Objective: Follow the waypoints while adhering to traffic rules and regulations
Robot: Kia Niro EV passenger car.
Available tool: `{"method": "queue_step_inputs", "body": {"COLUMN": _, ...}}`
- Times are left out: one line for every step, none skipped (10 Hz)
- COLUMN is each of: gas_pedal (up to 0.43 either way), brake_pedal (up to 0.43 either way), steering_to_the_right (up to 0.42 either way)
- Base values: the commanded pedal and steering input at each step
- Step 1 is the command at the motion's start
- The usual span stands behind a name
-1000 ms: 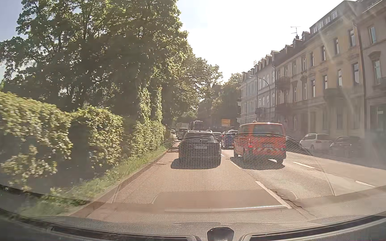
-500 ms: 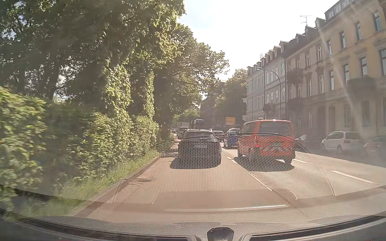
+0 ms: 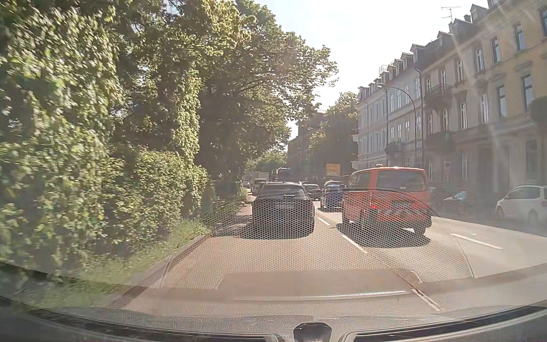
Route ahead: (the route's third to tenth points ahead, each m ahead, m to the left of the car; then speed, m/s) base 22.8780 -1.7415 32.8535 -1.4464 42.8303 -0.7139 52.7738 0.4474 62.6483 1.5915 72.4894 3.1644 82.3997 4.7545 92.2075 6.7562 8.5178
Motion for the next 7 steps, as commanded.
{"method": "queue_step_inputs", "body": {"gas_pedal": 0.0, "brake_pedal": 0.0, "steering_to_the_right": -0.008}}
{"method": "queue_step_inputs", "body": {"gas_pedal": 0.0, "brake_pedal": 0.0, "steering_to_the_right": -0.008}}
{"method": "queue_step_inputs", "body": {"gas_pedal": 0.0, "brake_pedal": 0.0, "steering_to_the_right": -0.008}}
{"method": "queue_step_inputs", "body": {"gas_pedal": 0.0, "brake_pedal": 0.0, "steering_to_the_right": -0.008}}
{"method": "queue_step_inputs", "body": {"gas_pedal": 0.0, "brake_pedal": 0.0, "steering_to_the_right": -0.008}}
{"method": "queue_step_inputs", "body": {"gas_pedal": 0.0, "brake_pedal": 0.0, "steering_to_the_right": -0.008}}
{"method": "queue_step_inputs", "body": {"gas_pedal": 0.0, "brake_pedal": 0.0, "steering_to_the_right": -0.008}}
